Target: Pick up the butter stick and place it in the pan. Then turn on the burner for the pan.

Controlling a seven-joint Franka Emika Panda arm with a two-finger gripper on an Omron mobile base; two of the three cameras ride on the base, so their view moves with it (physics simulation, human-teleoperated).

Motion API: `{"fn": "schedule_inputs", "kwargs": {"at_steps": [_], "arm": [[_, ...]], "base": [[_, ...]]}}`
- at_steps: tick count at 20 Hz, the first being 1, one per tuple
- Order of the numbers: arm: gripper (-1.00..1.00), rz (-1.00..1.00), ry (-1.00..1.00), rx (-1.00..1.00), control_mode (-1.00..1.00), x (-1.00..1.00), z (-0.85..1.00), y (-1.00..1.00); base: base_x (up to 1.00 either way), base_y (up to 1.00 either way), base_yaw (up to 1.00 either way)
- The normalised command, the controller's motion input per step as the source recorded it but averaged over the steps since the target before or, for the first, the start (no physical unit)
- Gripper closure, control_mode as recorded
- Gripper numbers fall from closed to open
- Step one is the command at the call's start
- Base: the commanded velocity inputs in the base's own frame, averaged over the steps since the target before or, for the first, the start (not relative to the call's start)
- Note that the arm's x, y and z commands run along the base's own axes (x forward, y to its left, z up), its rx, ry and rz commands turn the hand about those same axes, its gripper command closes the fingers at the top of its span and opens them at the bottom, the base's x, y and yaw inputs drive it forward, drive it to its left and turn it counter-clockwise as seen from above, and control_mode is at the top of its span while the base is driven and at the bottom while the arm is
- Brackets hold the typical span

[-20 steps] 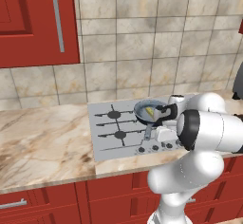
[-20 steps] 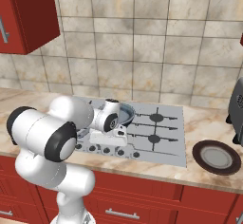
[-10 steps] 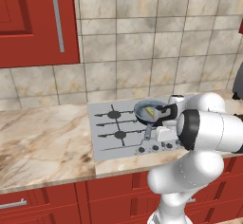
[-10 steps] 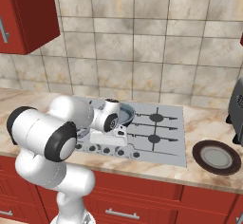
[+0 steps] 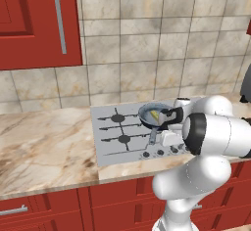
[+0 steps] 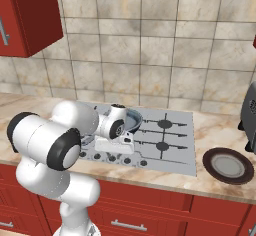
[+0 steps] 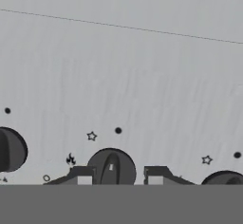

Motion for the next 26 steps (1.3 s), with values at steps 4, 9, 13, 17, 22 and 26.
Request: {"fn": "schedule_inputs", "kwargs": {"at_steps": [4,9,13,17,22,26], "arm": [[1.0,0.0,0.0,0.0,-1.0,0.0,0.0,0.0],[1.0,0.0,0.0,0.0,-1.0,0.0,0.0,0.0],[1.0,0.0,0.0,0.0,-1.0,0.0,0.0,0.0],[1.0,0.01,0.0,0.0,-1.0,0.0,0.0,0.0],[1.0,0.07,0.0,0.0,-1.0,0.0,-0.01,0.0],[1.0,0.12,0.0,0.0,-1.0,0.0,-0.02,0.0]], "base": [[0.0,0.0,0.0],[0.0,0.0,0.0],[0.0,0.0,0.0],[0.0,0.0,0.0],[0.0,0.0,0.0],[0.0,0.0,0.0]]}}
